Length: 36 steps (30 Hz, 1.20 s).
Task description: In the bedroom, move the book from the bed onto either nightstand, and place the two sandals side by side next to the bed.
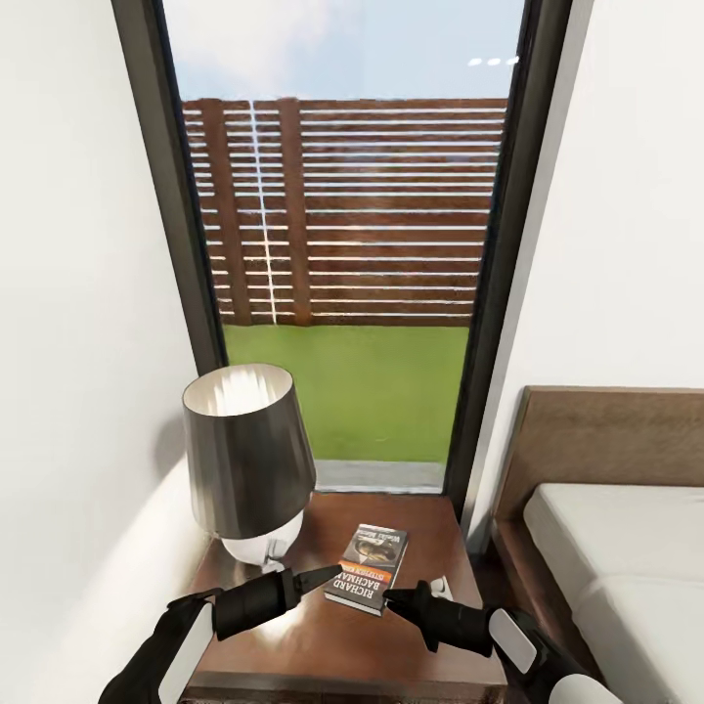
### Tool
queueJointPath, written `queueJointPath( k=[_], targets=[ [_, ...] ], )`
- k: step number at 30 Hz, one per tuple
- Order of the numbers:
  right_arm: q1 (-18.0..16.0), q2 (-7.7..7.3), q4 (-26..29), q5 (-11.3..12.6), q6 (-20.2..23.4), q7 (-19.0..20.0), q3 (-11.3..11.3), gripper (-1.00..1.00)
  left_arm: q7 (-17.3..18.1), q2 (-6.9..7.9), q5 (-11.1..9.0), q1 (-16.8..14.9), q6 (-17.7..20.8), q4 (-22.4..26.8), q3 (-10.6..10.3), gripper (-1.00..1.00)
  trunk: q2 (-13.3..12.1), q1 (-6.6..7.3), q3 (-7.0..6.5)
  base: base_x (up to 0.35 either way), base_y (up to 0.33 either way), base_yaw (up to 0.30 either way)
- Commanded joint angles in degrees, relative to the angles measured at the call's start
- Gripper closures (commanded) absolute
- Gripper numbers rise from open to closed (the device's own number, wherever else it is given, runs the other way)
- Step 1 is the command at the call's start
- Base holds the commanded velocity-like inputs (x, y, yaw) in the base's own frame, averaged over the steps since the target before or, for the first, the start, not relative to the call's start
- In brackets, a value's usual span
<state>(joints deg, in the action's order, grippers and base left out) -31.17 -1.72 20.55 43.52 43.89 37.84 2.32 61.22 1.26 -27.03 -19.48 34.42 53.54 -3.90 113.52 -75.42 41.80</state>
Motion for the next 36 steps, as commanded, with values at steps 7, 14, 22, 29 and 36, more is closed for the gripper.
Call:
queueJointPath(
  k=[7, 14, 22, 29, 36],
  targets=[
    [-0.03, -0.04, 0.02, 0.44, 0.24, 0.04, 0.23, 1.00, -0.12, 0.06, -0.48, -0.03, 0.48, 0.02, -0.23, -1.00, 2.85, -1.54, 1.32, 0.000, 0.000, 0.000],
    [-0.03, -0.04, 0.02, 0.44, 0.23, 0.04, 0.23, 1.00, -0.09, 0.06, -0.48, -0.03, 0.48, 0.03, -0.23, -1.00, 5.66, -3.07, 2.57, 0.000, 0.000, 0.000],
    [-0.03, -0.04, 0.02, 0.44, 0.25, 0.04, 0.23, 1.00, -0.13, 0.06, -0.48, -0.03, 0.48, 0.01, -0.23, -1.00, 8.86, -4.83, 4.01, 0.000, 0.000, 0.000],
    [-0.03, -0.04, 0.02, 0.48, 0.26, 0.04, 0.23, 1.00, -0.13, 0.06, -0.48, -0.03, 0.48, -0.01, -0.23, -1.00, 11.67, -6.37, 5.27, 0.000, 0.000, 0.000],
    [-0.03, -0.04, 0.02, 0.50, 0.29, 0.04, 0.23, 1.00, -0.13, 0.06, -0.48, -0.03, 0.48, -0.01, -0.23, -1.00, 14.48, -7.90, 6.52, 0.000, 0.000, 0.000]
  ],
)
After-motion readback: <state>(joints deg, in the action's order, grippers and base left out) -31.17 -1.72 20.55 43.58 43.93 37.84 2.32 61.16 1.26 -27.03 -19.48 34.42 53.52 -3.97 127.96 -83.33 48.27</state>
